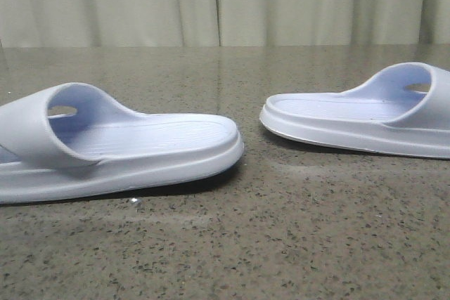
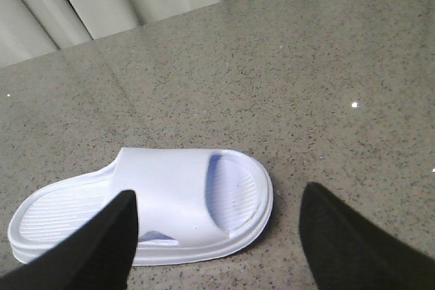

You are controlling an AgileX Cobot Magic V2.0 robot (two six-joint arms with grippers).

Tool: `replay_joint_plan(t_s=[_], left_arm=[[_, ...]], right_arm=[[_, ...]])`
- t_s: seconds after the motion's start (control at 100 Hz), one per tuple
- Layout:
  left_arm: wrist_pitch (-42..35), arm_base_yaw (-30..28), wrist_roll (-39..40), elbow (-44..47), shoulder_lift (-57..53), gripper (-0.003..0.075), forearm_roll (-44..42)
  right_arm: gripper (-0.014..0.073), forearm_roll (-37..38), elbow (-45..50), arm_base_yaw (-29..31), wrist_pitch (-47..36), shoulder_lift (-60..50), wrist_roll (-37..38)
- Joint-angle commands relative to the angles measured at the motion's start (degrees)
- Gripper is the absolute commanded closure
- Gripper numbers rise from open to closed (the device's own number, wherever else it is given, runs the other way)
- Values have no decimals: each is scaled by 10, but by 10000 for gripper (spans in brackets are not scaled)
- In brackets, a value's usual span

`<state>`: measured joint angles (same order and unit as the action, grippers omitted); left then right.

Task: Insert blue slippers together front up
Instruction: 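Lift the slipper with the left gripper above the table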

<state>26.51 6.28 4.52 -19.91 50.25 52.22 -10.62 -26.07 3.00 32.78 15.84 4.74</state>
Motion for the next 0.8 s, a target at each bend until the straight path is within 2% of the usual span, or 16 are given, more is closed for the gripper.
replay_joint_plan(t_s=[0.0, 0.09, 0.31, 0.59, 0.79], left_arm=[[-26, -1, 0, -13, -1, 703, 32], [-28, -1, -21, -13, -2, 703, 59], [-28, -1, -127, -13, -2, 703, 189], [-20, -1, -206, -13, -24, 703, 313], [-8, -1, -213, -13, -71, 704, 348]], right_arm=[[159, -2, -20, 0, -42, 11, 0], [159, -2, -20, 0, -42, 11, 0], [159, -2, -20, 0, -42, 11, 0], [159, -2, -20, 0, -52, 11, 0], [159, -2, -20, 0, -84, 11, 0]])
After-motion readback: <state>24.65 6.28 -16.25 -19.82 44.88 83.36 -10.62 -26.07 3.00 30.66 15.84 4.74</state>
